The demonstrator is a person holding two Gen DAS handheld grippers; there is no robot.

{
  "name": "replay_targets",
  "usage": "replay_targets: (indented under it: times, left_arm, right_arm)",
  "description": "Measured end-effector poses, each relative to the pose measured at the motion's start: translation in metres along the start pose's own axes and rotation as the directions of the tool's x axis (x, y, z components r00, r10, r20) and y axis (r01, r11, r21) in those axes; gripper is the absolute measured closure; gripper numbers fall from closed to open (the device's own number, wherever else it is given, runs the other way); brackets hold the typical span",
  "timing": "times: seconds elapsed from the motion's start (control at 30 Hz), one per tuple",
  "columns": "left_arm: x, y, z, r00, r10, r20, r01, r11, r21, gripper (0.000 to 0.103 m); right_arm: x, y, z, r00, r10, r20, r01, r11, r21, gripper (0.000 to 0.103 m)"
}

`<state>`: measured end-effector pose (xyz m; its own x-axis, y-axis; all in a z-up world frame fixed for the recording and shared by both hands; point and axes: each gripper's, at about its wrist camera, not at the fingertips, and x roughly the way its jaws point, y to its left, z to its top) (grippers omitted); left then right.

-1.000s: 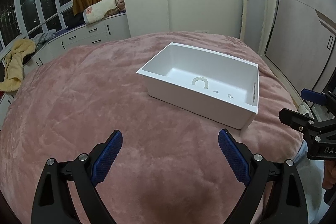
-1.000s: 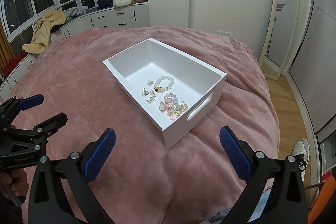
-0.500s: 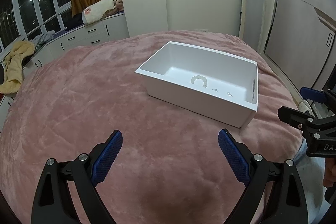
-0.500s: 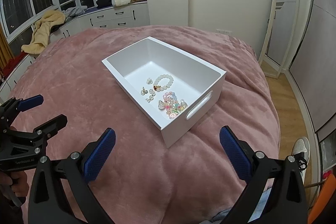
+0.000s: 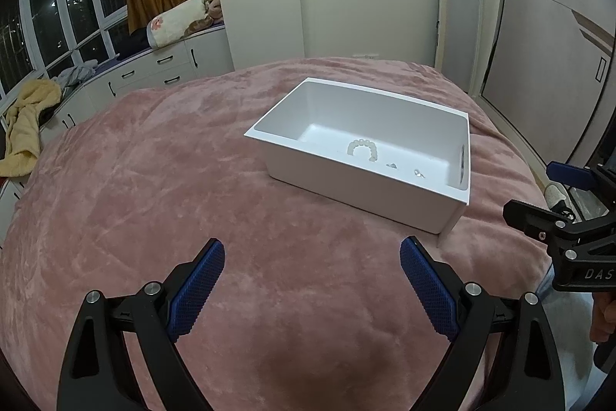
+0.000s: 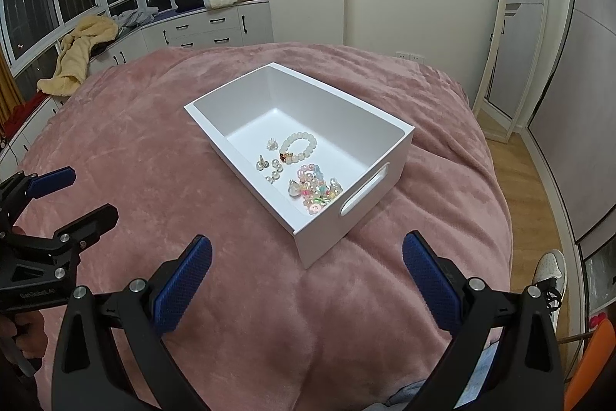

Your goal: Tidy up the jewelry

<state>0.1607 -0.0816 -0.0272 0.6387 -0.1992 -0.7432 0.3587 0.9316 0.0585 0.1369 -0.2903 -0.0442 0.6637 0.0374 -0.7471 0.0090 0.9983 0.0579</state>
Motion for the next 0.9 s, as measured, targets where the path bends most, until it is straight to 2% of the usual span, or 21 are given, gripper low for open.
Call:
replay_targets:
  times: [0.9]
  left_arm:
    - [-0.0001,-0.0019,0.0001,1.0,0.002,0.004,-0.002,1.0,0.006,0.009]
  right_arm:
    - [-0.0007,-0.003,0.0021,1.0,0.017,0.007,-0.017,1.0,0.001,0.005]
